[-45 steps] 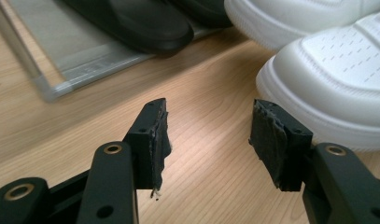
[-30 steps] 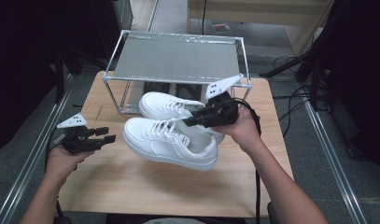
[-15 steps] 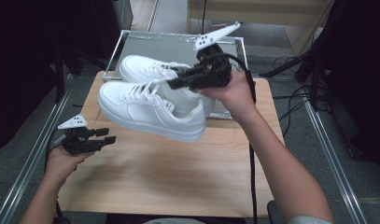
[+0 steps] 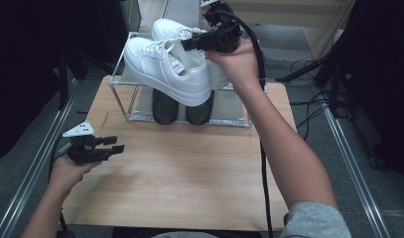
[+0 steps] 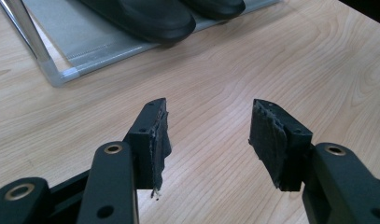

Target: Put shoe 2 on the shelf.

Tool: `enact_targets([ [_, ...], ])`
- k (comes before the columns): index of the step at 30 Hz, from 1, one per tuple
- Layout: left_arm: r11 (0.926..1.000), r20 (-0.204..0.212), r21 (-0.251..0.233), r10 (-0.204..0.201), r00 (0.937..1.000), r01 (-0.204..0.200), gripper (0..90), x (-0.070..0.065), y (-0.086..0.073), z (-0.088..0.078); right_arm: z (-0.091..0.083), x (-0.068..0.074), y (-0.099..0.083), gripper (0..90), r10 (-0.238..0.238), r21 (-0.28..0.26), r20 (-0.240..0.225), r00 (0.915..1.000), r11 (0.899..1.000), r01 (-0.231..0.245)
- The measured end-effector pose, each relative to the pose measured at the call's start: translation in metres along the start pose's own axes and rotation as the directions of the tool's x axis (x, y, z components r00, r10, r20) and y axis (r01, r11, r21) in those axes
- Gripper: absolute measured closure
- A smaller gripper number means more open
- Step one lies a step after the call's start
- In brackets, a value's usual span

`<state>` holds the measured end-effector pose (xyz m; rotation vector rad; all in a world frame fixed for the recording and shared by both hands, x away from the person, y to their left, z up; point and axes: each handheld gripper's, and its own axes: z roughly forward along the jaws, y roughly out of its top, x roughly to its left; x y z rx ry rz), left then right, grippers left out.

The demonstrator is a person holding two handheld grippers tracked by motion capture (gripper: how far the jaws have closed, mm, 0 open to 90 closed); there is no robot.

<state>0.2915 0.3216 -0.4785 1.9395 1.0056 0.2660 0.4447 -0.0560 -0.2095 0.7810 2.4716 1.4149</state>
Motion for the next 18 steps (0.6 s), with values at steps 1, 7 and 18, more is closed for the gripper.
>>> enact_targets([
  [1,1.0000,-0.002,-0.001,-0.002,1.0000,0.002,47.0,0.000,0.000,0.000,0.002,-0.002,0.001,78.8,0.005,-0.001,0.019,0.9998,1.000,-0.005],
  [7,1.0000,0.002,-0.001,0.001,1.0000,-0.001,47.0,0.000,0.000,0.002,0.015,-0.018,0.007,78.8,0.100,0.006,0.148,0.9840,0.995,-0.102],
  [18,0.9999,0.024,0.000,0.011,0.9996,-0.011,47.0,-0.003,0.004,0.006,0.041,-0.039,0.011,78.9,0.282,-0.108,0.345,0.8951,0.959,-0.261],
])
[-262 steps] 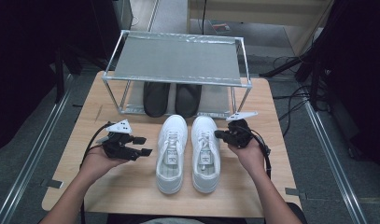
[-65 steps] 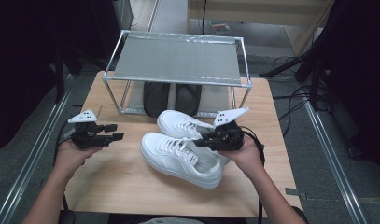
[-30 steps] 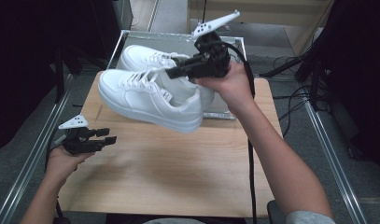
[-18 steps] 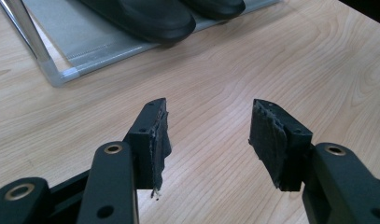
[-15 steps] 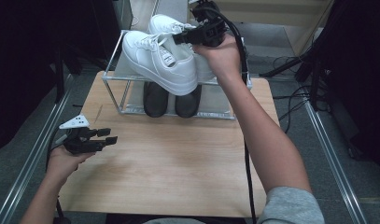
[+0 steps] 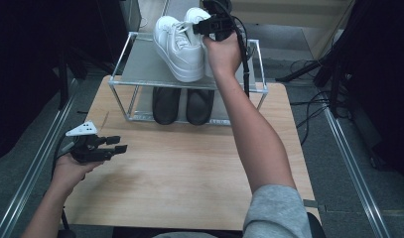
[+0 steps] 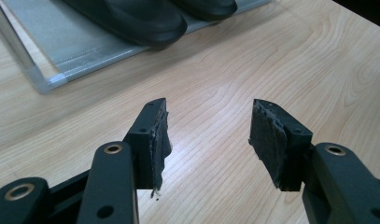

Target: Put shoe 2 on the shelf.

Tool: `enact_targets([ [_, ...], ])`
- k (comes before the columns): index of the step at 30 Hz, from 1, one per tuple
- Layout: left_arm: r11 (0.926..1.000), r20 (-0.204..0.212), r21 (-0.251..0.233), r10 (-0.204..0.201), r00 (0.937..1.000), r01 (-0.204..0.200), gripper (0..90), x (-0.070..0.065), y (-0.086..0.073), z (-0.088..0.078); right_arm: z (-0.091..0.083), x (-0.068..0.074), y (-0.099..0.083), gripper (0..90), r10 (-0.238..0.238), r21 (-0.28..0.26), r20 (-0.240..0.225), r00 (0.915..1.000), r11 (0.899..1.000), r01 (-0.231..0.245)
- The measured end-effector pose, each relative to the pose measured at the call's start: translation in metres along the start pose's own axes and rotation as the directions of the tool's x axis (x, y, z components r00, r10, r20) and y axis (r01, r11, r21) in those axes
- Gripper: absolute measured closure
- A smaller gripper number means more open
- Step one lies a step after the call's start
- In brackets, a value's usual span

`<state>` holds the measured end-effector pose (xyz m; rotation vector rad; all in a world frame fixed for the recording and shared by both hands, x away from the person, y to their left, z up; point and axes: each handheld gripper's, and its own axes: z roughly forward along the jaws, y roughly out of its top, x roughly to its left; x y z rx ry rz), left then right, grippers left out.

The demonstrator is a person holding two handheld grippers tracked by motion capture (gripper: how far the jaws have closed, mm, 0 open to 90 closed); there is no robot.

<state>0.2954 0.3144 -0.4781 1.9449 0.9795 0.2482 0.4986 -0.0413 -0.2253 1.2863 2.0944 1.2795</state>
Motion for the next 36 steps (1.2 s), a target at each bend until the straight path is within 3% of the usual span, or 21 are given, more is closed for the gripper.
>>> enact_targets([
  [3,1.0000,0.005,0.002,0.006,1.0000,-0.006,47.0,-0.001,0.001,0.001,0.010,0.000,0.000,78.7,0.066,-0.013,0.068,0.9955,0.998,-0.065],
  [7,1.0000,0.013,0.000,0.008,0.9999,-0.008,47.0,-0.001,0.001,0.002,0.022,0.001,-0.001,78.4,0.147,-0.023,0.155,0.9770,0.989,-0.145],
  [9,0.9999,0.015,-0.003,0.011,0.9998,-0.011,47.0,0.000,0.001,0.004,0.026,0.002,-0.002,78.4,0.139,-0.033,0.194,0.9710,0.990,-0.135],
  [12,0.9999,0.020,0.003,0.013,0.9997,-0.013,47.0,0.000,0.002,0.005,0.032,0.006,-0.004,78.3,0.138,-0.031,0.231,0.9631,0.990,-0.135],
  [18,0.9998,0.029,0.001,0.020,0.9994,-0.021,47.0,-0.002,0.004,0.008,0.045,0.006,-0.010,78.5,0.232,-0.024,0.257,0.9382,0.972,-0.234],
  [20,0.9995,0.036,0.006,0.030,0.9989,-0.030,47.2,-0.003,0.005,0.009,0.050,0.006,-0.012,78.5,0.227,-0.013,0.276,0.9340,0.973,-0.232],
  [26,0.9992,0.041,0.011,0.038,0.9985,-0.038,47.2,-0.003,0.006,0.011,0.056,0.013,-0.017,78.1,0.205,-0.023,0.300,0.9315,0.978,-0.208],
  [34,0.9988,0.038,0.016,0.045,0.9983,-0.046,47.3,-0.003,0.007,0.012,0.060,0.018,-0.025,75.0,0.237,-0.018,0.279,0.9306,0.970,-0.241],
  [36,0.9988,0.039,0.017,0.045,0.9982,-0.046,47.2,-0.003,0.007,0.013,0.061,0.020,-0.025,74.6,0.219,-0.018,0.288,0.9323,0.975,-0.223],
])
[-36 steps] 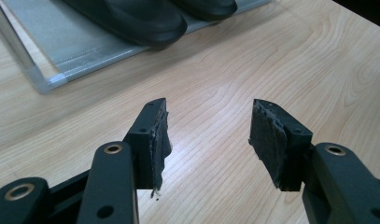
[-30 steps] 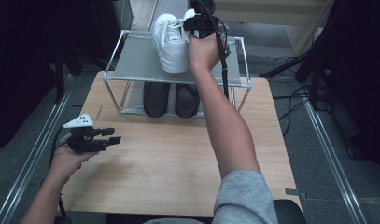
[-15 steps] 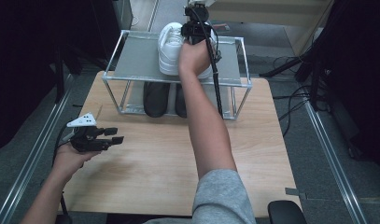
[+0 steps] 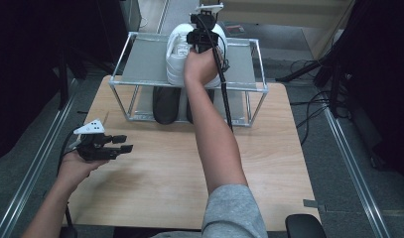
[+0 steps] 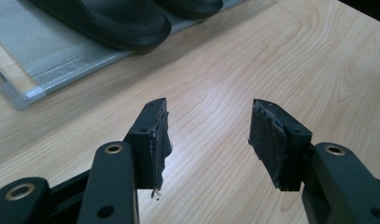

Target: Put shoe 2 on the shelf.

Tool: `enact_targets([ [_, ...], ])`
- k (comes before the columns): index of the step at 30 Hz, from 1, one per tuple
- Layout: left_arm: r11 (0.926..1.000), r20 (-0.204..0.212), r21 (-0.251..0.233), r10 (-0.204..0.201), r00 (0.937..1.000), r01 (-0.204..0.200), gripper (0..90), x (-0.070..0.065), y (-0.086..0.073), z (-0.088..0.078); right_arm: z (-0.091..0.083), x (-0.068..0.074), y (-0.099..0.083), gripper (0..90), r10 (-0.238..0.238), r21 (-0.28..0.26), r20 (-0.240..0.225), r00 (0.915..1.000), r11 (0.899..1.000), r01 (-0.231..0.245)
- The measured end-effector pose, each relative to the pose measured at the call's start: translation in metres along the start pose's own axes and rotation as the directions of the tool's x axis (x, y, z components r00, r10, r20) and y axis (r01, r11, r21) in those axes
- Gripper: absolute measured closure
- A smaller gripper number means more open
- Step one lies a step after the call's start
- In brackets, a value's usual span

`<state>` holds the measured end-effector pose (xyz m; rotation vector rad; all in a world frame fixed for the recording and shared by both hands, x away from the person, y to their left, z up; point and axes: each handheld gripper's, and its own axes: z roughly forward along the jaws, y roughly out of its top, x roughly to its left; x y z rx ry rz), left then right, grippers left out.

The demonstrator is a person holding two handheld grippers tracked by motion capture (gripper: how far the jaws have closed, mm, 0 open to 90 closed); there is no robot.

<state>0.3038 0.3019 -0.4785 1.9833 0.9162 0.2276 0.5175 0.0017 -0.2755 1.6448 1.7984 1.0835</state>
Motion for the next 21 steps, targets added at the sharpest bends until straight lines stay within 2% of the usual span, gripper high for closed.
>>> enact_targets([
  [7,1.0000,0.003,0.006,0.006,1.0000,-0.006,47.2,0.001,0.001,0.003,0.000,-0.004,-0.001,68.9,0.002,0.002,-0.008,1.0000,1.000,-0.002],
  [11,0.9999,0.010,0.007,0.014,0.9999,-0.014,47.2,0.000,0.003,0.006,0.000,-0.004,-0.002,64.2,-0.035,0.000,0.001,0.9994,0.999,0.035],
  [16,0.9991,0.015,0.031,0.029,0.9995,-0.030,47.1,-0.001,0.005,0.010,0.000,-0.004,-0.002,59.0,-0.040,-0.002,-0.014,0.9991,0.999,0.040],
  [21,0.9991,0.017,0.034,0.027,0.9995,-0.027,46.9,-0.001,0.005,0.012,-0.003,-0.005,-0.002,54.8,-0.046,-0.003,-0.025,0.9987,0.999,0.045],
])
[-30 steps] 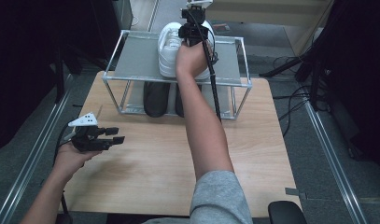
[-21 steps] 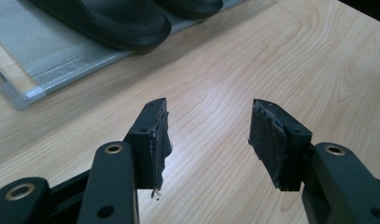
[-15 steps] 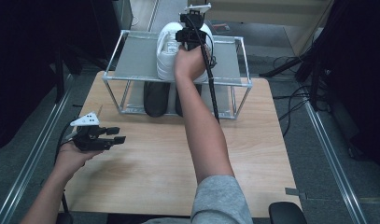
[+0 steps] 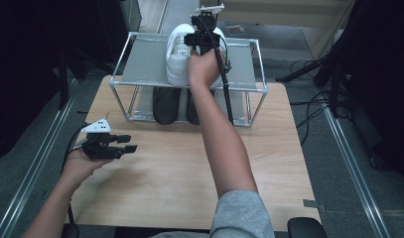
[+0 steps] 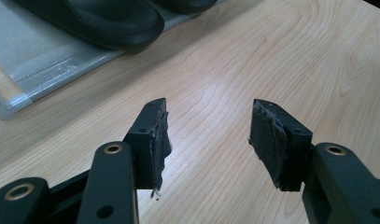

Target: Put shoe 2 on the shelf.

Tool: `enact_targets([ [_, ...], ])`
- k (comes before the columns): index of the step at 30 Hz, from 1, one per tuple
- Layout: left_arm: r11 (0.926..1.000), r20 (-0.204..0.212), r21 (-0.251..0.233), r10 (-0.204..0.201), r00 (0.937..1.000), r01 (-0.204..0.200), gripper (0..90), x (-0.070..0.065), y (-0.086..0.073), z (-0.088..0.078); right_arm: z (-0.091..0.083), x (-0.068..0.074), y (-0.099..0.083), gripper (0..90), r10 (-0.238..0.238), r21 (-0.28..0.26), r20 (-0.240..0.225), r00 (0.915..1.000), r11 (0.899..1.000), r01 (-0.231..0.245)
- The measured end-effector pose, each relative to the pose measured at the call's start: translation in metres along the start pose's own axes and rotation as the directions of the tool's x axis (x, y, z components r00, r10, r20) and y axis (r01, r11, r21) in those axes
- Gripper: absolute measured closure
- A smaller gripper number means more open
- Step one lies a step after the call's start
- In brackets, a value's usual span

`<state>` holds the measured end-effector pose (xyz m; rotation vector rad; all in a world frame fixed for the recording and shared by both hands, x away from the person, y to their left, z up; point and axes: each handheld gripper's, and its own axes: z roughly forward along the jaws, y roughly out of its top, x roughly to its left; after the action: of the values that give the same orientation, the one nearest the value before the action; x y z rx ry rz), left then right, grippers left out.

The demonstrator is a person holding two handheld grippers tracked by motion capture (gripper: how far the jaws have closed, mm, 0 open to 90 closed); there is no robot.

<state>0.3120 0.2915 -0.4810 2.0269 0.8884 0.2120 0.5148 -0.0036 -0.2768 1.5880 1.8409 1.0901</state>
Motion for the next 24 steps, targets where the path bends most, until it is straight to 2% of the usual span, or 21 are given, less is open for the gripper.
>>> enact_targets([
  [3,1.0000,0.000,0.001,-0.001,1.0000,0.001,46.7,0.000,0.001,0.001,-0.001,0.000,0.000,51.0,-0.027,0.013,-0.011,0.9996,1.000,0.027],
  [8,1.0000,-0.002,0.003,0.002,1.0000,-0.002,46.4,0.000,0.001,0.002,-0.006,-0.003,0.001,48.0,-0.044,0.023,-0.035,0.9984,0.999,0.045],
  [13,0.9999,0.001,0.014,0.002,1.0000,-0.002,46.2,-0.001,0.001,0.002,-0.013,-0.003,0.000,45.6,-0.099,0.032,-0.047,0.9939,0.994,0.101],
  [20,0.9997,-0.002,0.022,0.009,1.0000,-0.009,45.9,0.000,0.000,0.002,-0.028,-0.008,0.000,44.9,-0.125,0.023,-0.125,0.9842,0.991,0.129],
  [24,0.9995,0.001,0.029,0.009,1.0000,-0.009,45.7,0.000,0.000,0.003,-0.036,-0.009,-0.002,44.8,-0.160,0.012,-0.162,0.9738,0.986,0.164],
])
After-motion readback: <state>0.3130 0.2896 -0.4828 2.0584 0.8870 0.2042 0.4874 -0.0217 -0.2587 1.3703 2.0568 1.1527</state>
